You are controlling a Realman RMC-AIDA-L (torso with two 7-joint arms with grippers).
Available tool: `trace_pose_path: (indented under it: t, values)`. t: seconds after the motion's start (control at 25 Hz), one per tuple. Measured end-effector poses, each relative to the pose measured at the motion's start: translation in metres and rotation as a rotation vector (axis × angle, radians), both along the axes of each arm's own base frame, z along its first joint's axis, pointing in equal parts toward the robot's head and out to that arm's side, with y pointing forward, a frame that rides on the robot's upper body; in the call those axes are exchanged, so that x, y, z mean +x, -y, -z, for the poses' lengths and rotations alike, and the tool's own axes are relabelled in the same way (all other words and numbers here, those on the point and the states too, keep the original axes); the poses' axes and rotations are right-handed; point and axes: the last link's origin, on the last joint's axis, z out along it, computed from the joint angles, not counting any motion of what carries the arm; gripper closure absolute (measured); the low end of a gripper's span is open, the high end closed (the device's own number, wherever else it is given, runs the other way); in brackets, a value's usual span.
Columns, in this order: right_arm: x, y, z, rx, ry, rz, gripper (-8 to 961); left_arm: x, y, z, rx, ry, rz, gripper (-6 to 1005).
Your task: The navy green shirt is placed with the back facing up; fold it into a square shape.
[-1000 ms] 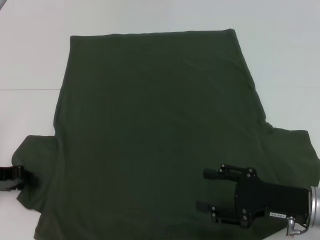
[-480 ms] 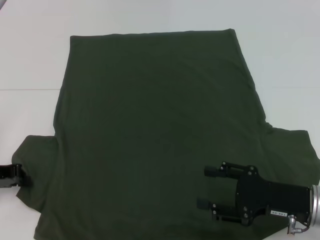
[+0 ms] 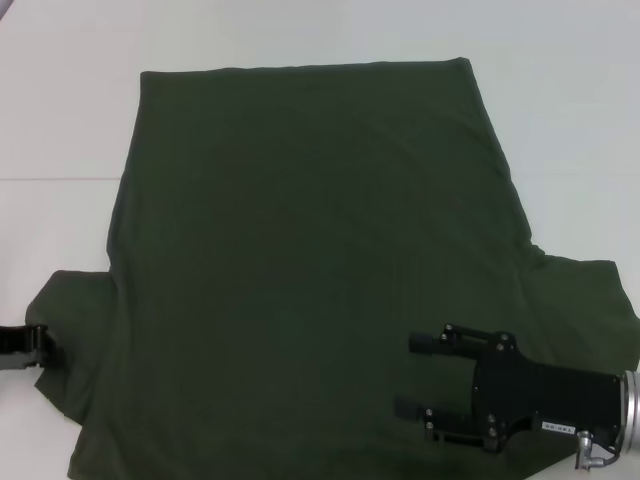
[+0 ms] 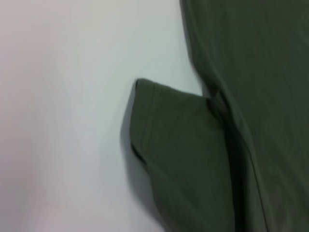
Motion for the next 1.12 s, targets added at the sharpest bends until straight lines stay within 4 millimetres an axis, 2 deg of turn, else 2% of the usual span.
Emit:
trace_pose_path:
  t: [0.36, 0.64, 1.12]
  values:
    - [0.001, 0.002, 0.0, -0.002, -0.003, 0.001, 203, 0.001, 0.002, 0.0, 0.004, -0.013, 0.008, 976]
    - [0.001, 0.002, -0.001, 0.006, -0.008, 0.0, 204, -0.003, 0.002, -0.009, 0.001, -0.036, 0.011, 966]
    - [0.002, 0.003, -0.001, 0.007, -0.009, 0.002, 204, -0.012, -0.002, -0.043, 0.058, -0.096, 0.007, 948]
